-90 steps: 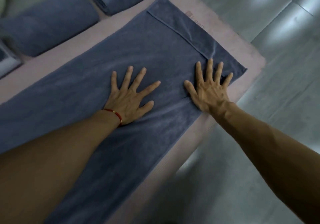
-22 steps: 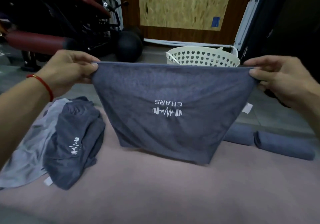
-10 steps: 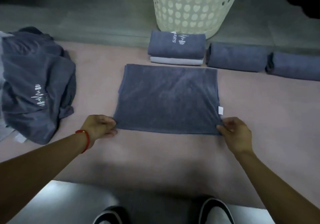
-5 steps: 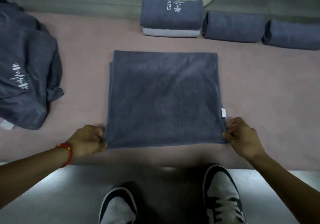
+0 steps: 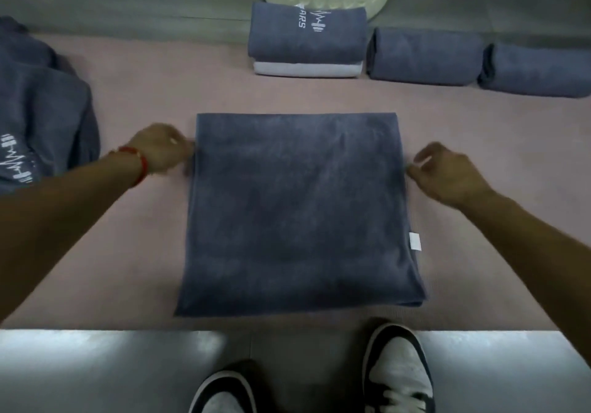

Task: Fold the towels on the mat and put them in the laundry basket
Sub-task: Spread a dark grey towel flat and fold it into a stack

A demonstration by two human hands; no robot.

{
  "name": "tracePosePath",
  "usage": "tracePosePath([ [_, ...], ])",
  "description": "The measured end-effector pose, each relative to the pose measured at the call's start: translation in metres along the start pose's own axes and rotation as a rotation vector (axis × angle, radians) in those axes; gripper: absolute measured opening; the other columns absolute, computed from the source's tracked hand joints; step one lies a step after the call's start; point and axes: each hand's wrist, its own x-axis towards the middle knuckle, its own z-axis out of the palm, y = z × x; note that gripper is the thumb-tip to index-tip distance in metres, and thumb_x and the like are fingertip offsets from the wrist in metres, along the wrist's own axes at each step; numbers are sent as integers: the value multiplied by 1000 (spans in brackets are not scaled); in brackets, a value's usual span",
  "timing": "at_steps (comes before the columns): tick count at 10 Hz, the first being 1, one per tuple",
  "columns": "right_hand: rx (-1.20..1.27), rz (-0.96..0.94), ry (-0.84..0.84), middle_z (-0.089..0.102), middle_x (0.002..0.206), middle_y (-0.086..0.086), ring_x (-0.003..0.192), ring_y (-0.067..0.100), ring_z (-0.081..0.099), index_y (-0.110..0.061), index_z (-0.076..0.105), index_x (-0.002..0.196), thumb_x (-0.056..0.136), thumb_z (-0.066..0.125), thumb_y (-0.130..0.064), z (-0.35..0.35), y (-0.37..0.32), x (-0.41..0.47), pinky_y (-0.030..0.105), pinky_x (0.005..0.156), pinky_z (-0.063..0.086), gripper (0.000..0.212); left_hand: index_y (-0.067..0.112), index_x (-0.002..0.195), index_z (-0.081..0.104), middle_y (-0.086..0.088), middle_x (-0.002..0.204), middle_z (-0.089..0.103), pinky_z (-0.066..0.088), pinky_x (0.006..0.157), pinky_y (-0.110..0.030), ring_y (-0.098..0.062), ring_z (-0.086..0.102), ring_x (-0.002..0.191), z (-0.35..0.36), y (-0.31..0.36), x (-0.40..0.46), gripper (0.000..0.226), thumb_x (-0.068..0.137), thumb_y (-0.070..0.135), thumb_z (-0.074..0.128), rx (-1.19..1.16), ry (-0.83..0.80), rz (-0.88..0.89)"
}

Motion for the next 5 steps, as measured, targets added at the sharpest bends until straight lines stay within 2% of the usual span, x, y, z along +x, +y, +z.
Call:
tracePosePath([
  [1,-6,18,17,60,134,19,115,39,60,-12,49,139,101,56,-42,-5,-19,63,44,96,51,49,-1,102,68,-20,98,70,58,89,-49,-35,68,93,-4,35,35,47,89,44,67,-83,53,-57],
  [2,61,13,34,55,141,20,122,40,56,-14,47,145,103,53,-34,1,-31,105,44,102,48,47,-4,113,64,-19,106,70,57,92,-48,-34,69,96,-1,47,53,60,85,48,72,-169,71,-89],
  [3,145,-74,117,66,128,16,114,36,63,-17,65,131,101,55,-20,12,-32,124,38,102,50,31,1,114,63,-14,113,68,58,84,-40,-26,66,91,5,50,60,37,90,27,74,-289,99,-68],
  [4,303,-138,266,75,108,5,99,21,70,-16,77,108,93,61,-15,15,-28,113,29,95,54,22,8,113,69,-11,103,71,58,72,-28,-18,64,79,4,46,51,24,90,12,73,-403,231,-12],
  [5,621,-162,278,77,92,-6,85,10,71,-21,80,95,89,72,-25,15,-16,73,28,84,58,11,14,115,68,-4,80,66,53,58,-15,-10,59,62,2,26,9,27,89,9,73,-420,268,119],
])
